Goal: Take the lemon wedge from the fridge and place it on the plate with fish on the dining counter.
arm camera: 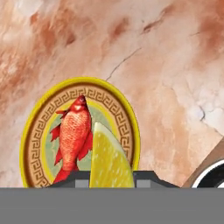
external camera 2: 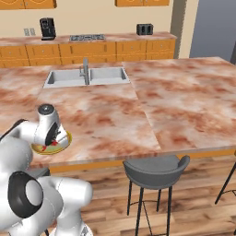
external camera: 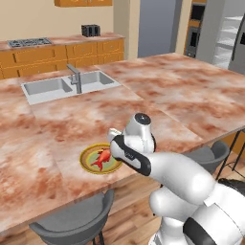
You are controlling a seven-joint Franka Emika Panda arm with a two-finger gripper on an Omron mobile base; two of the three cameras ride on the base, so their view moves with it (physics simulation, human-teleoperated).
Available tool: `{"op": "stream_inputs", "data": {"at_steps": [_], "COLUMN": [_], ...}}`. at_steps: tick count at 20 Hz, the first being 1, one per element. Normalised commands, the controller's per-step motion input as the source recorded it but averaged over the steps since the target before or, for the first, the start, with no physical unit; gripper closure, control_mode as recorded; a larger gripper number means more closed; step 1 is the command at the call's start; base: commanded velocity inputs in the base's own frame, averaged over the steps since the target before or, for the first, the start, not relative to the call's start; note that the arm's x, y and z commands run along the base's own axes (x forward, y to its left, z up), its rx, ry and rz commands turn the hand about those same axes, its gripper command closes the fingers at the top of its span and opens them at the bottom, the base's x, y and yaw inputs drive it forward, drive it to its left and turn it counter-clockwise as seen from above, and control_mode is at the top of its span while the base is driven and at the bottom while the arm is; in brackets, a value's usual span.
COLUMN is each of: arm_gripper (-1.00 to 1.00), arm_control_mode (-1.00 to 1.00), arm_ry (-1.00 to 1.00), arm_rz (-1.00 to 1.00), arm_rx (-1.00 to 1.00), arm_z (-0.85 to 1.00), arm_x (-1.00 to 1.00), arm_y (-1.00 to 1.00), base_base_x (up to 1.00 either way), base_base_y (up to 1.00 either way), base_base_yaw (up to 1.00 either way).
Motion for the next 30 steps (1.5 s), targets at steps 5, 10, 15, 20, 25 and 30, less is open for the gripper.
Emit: {"op": "stream_inputs", "data": {"at_steps": [5, 10, 15, 20, 25, 30], "arm_gripper": [1.0, 1.0, 1.0, 1.0, -1.0, -1.0], "arm_control_mode": [-1.0, -1.0, -1.0, -1.0, -1.0, -1.0], "arm_ry": [0.02, 0.01, 0.03, 0.01, 0.0, 0.0], "arm_rz": [0.0, 0.0, 0.0, 0.0, 0.0, 0.0], "arm_rx": [0.0, -0.03, -0.01, 0.0, 0.0, 0.0], "arm_z": [-0.27, -0.19, -0.27, -0.2, -0.01, 0.0], "arm_x": [0.09, 0.34, 0.16, 0.01, 0.25, 0.25], "arm_y": [0.17, 0.32, 0.08, 0.0, 0.0, 0.0], "base_base_x": [0.0, 0.0, 0.0, 0.0, 0.0, 0.0], "base_base_y": [0.0, 0.0, 0.0, 0.0, 0.0, 0.0], "base_base_yaw": [0.0, 0.0, 0.0, 0.0, 0.0, 0.0]}}
